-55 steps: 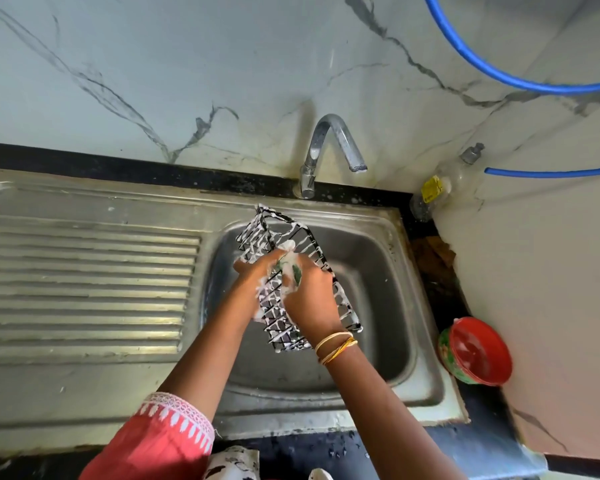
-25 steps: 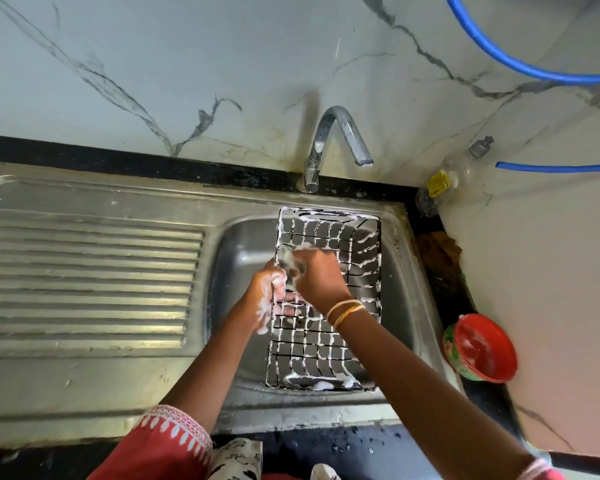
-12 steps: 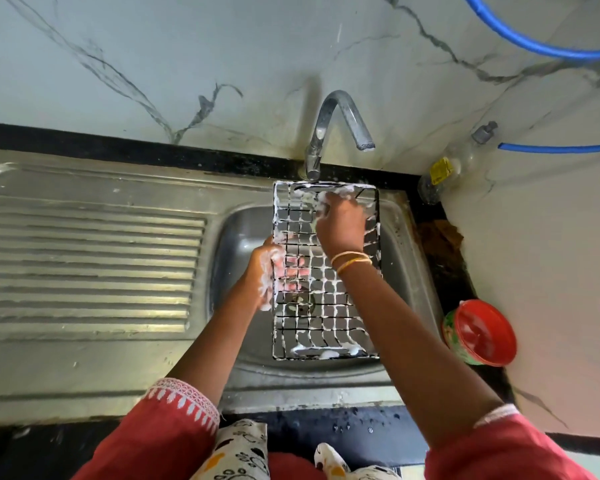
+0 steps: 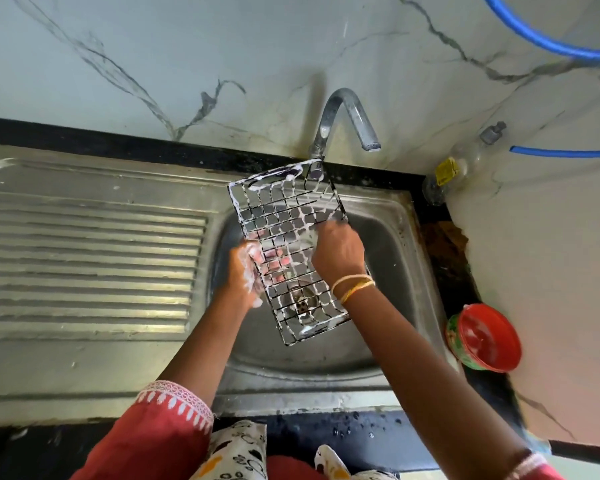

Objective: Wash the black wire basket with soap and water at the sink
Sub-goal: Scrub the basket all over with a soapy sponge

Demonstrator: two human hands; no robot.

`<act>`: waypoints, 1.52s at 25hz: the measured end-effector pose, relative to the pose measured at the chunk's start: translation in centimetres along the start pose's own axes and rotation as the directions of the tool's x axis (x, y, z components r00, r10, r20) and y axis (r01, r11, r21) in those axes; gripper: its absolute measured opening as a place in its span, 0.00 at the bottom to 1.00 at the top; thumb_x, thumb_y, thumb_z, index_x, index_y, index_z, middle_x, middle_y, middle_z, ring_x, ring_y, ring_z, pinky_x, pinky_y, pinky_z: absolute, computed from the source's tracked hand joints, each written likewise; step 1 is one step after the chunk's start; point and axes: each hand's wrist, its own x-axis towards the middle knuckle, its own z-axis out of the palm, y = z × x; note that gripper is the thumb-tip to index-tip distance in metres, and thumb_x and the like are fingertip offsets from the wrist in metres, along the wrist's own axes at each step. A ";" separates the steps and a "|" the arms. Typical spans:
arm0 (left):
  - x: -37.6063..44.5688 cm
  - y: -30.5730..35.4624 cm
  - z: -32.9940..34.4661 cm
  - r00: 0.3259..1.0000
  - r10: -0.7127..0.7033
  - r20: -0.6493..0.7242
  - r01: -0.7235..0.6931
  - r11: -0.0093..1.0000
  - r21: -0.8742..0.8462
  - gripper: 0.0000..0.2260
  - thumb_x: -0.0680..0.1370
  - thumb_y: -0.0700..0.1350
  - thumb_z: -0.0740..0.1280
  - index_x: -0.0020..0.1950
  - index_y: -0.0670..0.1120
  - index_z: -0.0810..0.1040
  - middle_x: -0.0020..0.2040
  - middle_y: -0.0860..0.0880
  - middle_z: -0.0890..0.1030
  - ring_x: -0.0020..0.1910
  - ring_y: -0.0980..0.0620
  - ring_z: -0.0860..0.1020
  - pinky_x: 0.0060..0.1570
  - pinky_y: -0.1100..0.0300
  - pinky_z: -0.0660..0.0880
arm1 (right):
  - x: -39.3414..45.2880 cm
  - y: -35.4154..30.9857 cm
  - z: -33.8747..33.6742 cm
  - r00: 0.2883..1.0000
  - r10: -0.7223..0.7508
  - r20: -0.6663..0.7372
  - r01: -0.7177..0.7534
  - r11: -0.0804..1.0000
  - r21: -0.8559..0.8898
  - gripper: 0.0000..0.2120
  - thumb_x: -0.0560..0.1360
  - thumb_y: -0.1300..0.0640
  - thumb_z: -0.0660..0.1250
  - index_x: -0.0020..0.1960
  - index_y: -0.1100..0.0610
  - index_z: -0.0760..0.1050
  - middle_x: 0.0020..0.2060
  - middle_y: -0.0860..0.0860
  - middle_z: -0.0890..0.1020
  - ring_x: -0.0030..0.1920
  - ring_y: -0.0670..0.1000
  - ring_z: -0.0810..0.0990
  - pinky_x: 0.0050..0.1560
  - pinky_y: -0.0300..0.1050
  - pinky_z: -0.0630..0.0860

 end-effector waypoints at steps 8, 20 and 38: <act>0.4 -0.4 0.4 0.983 0.084 -0.164 -0.092 0.995 -0.044 0.18 0.73 0.36 0.56 0.23 0.44 0.71 0.22 0.49 0.70 0.18 0.55 0.68 0.19 0.70 0.64 | -0.5 -4.8 2.0 0.997 -0.076 0.019 0.063 0.914 0.401 0.13 0.71 0.69 0.64 0.53 0.58 0.80 0.44 0.56 0.85 0.42 0.55 0.82 0.44 0.42 0.79; -0.6 -0.2 1.0 0.982 0.113 -0.152 -0.122 0.991 -0.049 0.13 0.77 0.41 0.54 0.55 0.45 0.75 0.40 0.41 0.81 0.35 0.44 0.80 0.35 0.58 0.71 | -4.4 -1.4 3.0 0.893 -0.237 0.382 0.252 0.968 0.011 0.11 0.73 0.66 0.66 0.54 0.58 0.79 0.51 0.58 0.81 0.54 0.61 0.81 0.53 0.54 0.79; -0.9 -0.5 1.9 0.976 0.192 -0.099 -0.170 0.965 0.199 0.22 0.83 0.52 0.51 0.76 0.45 0.60 0.73 0.46 0.66 0.69 0.46 0.67 0.62 0.57 0.66 | 1.0 -1.3 3.2 0.795 -0.591 -0.137 0.575 0.806 -0.143 0.11 0.69 0.63 0.71 0.51 0.61 0.77 0.46 0.59 0.81 0.45 0.56 0.81 0.38 0.47 0.81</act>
